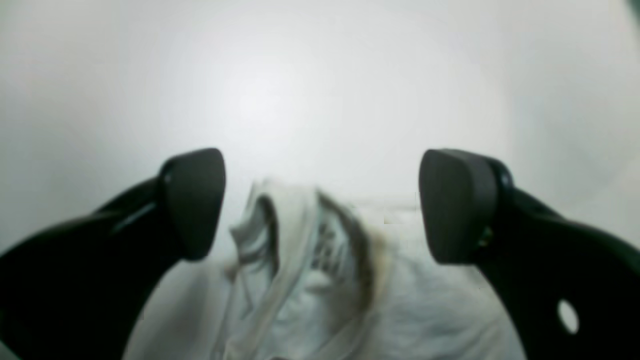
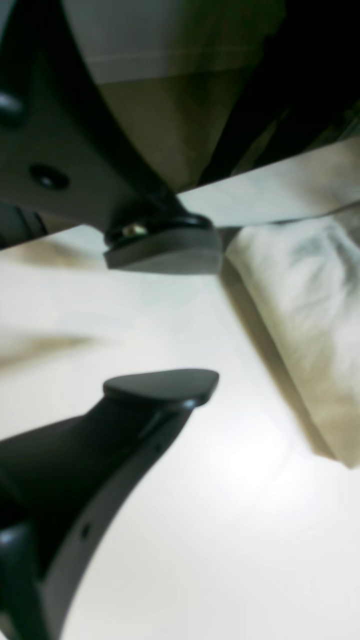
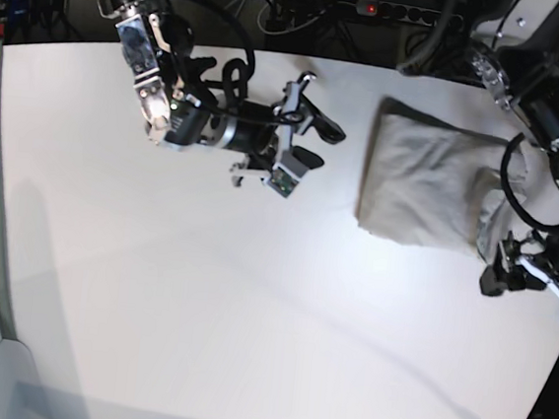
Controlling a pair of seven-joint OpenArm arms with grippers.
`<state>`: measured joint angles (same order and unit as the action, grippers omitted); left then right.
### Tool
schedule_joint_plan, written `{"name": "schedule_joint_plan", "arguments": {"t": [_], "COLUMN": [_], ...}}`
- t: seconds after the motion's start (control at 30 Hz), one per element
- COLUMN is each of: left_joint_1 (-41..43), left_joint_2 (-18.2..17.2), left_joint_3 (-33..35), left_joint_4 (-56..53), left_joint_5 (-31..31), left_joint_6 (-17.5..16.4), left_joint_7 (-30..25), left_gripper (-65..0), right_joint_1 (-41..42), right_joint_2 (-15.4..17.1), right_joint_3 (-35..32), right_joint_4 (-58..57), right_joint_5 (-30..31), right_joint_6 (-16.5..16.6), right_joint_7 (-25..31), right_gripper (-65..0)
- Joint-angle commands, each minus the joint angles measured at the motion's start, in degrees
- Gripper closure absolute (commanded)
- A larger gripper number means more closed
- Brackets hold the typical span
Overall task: Layout the t-shirt on the table in an organized manner, then fold the t-shirt properly
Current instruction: 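Grasp the bundle's end with the left gripper and lift it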
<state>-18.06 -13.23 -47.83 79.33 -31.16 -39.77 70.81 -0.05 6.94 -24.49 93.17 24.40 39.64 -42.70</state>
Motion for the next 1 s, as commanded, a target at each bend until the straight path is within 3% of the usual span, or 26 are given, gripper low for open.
{"name": "schedule_joint_plan", "arguments": {"t": [0.0, 0.13, 0.33, 0.4, 0.57, 0.63, 0.97], "left_joint_1": [0.3, 4.3, 11.6, 12.3, 13.2, 11.4, 3.1], "left_joint_2": [-1.8, -2.9, -2.3, -1.3, -1.1, -1.1, -1.1], "left_joint_3": [-0.1, -0.1, 1.1, 1.6, 5.9, 6.8, 6.5], "left_joint_4": [2.7, 7.3, 9.4, 8.4, 2.6, -0.8, -16.1], "left_joint_5": [-2.5, -11.1, -14.4, -13.3, -6.9, -4.8, 5.4], "left_joint_6": [-0.2, -0.2, -0.2, -0.2, -0.2, -0.2, -0.2], "left_joint_7": [-0.7, 1.2, 3.3, 2.4, -3.9, -6.6, -15.6], "left_gripper": [-59.7, -59.6, -56.6, -50.5, -25.5, -19.4, -19.1], "right_joint_1": [0.7, 0.7, 0.8, 1.0, 1.0, 1.0, 0.5], "right_joint_2": [0.0, 0.0, 0.0, 0.0, 0.0, 0.0, 1.7], "right_joint_3": [0.1, 0.1, 0.1, 0.1, 0.1, 0.1, 0.1], "right_joint_4": [0.9, 0.9, 0.9, 0.9, 0.9, 0.9, 0.9], "right_joint_5": [1.2, 1.2, 1.2, 1.2, 1.2, 1.2, 1.2], "right_joint_6": [0.4, 0.4, 0.4, 0.4, 0.4, 0.4, 0.4], "right_joint_7": [1.4, 1.4, 1.4, 1.4, 1.4, 1.4, 1.4], "right_gripper": [-30.6, -30.6, -30.6, -30.6, -30.6, -30.6, -30.6]}}
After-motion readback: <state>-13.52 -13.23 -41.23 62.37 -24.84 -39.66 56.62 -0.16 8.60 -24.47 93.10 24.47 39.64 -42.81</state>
